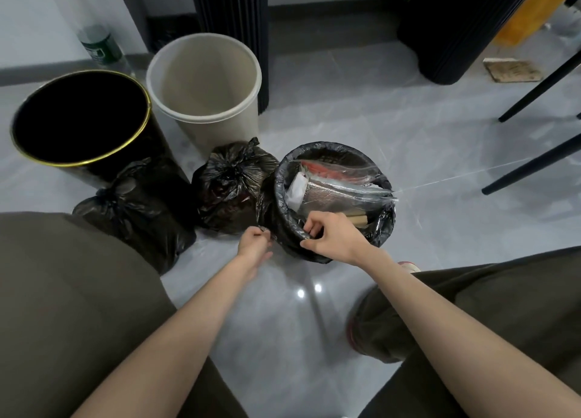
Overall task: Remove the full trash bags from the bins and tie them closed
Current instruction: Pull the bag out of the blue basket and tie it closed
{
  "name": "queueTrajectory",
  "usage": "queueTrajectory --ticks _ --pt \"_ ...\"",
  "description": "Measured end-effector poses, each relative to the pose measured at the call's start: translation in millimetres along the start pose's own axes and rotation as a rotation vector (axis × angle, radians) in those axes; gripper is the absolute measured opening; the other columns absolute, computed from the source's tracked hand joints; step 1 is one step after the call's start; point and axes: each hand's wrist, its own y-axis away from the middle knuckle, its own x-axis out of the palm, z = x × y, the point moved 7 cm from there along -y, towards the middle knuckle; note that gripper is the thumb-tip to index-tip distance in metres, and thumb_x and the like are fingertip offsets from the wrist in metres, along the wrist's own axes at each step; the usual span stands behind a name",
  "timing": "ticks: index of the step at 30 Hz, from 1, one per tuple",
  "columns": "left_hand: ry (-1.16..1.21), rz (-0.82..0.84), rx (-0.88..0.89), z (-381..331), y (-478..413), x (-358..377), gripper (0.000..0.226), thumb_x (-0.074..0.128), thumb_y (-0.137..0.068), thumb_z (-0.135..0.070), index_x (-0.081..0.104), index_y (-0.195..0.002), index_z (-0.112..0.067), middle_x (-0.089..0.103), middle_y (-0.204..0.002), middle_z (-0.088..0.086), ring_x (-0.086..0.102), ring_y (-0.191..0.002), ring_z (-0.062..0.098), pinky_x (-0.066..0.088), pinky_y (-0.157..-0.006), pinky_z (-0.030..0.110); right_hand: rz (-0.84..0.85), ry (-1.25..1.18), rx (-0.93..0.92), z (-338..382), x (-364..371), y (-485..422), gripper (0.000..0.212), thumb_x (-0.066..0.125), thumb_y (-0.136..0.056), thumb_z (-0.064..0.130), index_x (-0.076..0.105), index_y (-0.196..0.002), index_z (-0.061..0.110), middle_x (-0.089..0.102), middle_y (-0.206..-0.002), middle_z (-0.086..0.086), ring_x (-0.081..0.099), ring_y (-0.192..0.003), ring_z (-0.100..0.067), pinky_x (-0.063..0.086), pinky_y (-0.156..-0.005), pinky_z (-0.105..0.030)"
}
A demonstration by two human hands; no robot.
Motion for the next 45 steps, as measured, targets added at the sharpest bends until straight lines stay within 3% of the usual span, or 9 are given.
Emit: queueTrajectory --ticks 11,17,21,25,29,34,37,40,45 --pt "0.223 -0.007 0.143 -38.0 31.6 -45.4 0.024 0.031 -0.100 -0.002 0.039 -0.082 -0.015 0.055 -0.085 0.007 0.058 -0.072 0.018 0.052 -0.075 0.041 -0.062 0.143 0.002 19.6 31.6 -5.3 0.024 0.071 -0.079 0.023 0.067 -0.099 0.012 0.071 -0.095 -0.005 0.064 -0.092 -0.023 0.050 -0.079 -0.031" --pt "0.141 -0.028 0.189 -45.6 54.4 -50.4 0.024 0.034 -0.100 -0.006 0.039 -0.080 -0.019 0.053 -0.077 0.005 0.056 -0.065 0.015 0.051 -0.058 0.029 -0.006 0.169 -0.133 34.4 31.1 7.5 0.051 0.067 -0.077 0.015 0.057 -0.126 0.027 0.056 -0.124 0.001 0.058 -0.103 -0.017 0.046 -0.090 -0.028" --pt "0.146 0.012 0.206 -59.5 70.0 -43.3 0.021 0.034 -0.100 -0.008 0.039 -0.082 -0.019 0.054 -0.078 0.003 0.058 -0.065 0.016 0.054 -0.053 0.029 0.099 0.268 -0.207 37.4 36.2 25.8 0.047 0.065 -0.074 0.021 0.059 -0.120 0.025 0.041 -0.136 0.004 0.050 -0.106 -0.014 0.048 -0.086 -0.031" --pt "0.155 0.051 0.205 -68.9 79.2 -35.7 0.017 0.035 -0.101 -0.011 0.040 -0.086 -0.017 0.053 -0.083 0.004 0.059 -0.070 0.020 0.054 -0.057 0.033 0.058 0.594 -0.292 37.3 37.7 41.3 0.034 0.061 -0.080 0.031 0.062 -0.111 0.015 0.052 -0.121 0.000 0.049 -0.115 -0.023 0.043 -0.082 -0.033" --pt "0.154 0.044 0.238 -74.5 85.6 -31.0 0.007 0.034 -0.101 -0.011 0.038 -0.096 -0.013 0.054 -0.082 0.006 0.061 -0.070 0.021 0.056 -0.050 0.029 -0.001 0.671 -0.159 28.0 11.4 50.9 0.028 0.051 -0.088 0.037 0.056 -0.108 0.017 0.065 -0.105 -0.006 0.059 -0.103 -0.029 0.045 -0.079 -0.036" --pt "0.177 0.009 0.264 -75.8 89.0 -25.2 0.007 0.032 -0.101 -0.010 0.038 -0.101 -0.012 0.055 -0.092 0.011 0.061 -0.071 0.021 0.055 -0.048 0.027 0.001 0.910 0.075 1.5 -9.2 60.2 0.026 0.049 -0.089 0.033 0.064 -0.109 0.022 0.065 -0.113 -0.003 0.053 -0.114 -0.025 0.032 -0.093 -0.036" --pt "0.154 -0.009 0.293 -76.0 86.6 -24.3 0.007 0.032 -0.100 -0.010 0.039 -0.101 -0.012 0.055 -0.097 0.014 0.061 -0.075 0.022 0.055 -0.057 0.032 0.000 0.887 0.237 -15.1 -19.0 67.3 0.028 0.048 -0.089 0.023 0.062 -0.114 0.021 0.063 -0.117 -0.001 0.058 -0.113 -0.024 0.036 -0.084 -0.030" --pt "0.168 -0.031 0.314 -75.0 81.9 -24.4 0.007 0.033 -0.099 -0.011 0.040 -0.101 -0.012 0.053 -0.098 0.013 0.059 -0.081 0.024 0.054 -0.058 0.031 -0.096 0.810 0.313 -20.4 -37.6 73.5 0.031 0.048 -0.089 0.019 0.058 -0.119 0.018 0.057 -0.122 -0.005 0.057 -0.113 -0.027 0.036 -0.074 -0.028" --pt "0.151 -0.048 0.325 -72.7 71.7 -22.5 0.014 0.035 -0.099 -0.014 0.043 -0.089 -0.019 0.052 -0.101 0.012 0.058 -0.092 0.024 0.055 -0.061 0.033 -0.518 0.643 0.201 -3.9 -74.8 83.1 0.024 0.051 -0.084 0.005 0.054 -0.107 0.011 0.051 -0.109 -0.009 0.057 -0.091 -0.032 0.029 -0.053 -0.030"
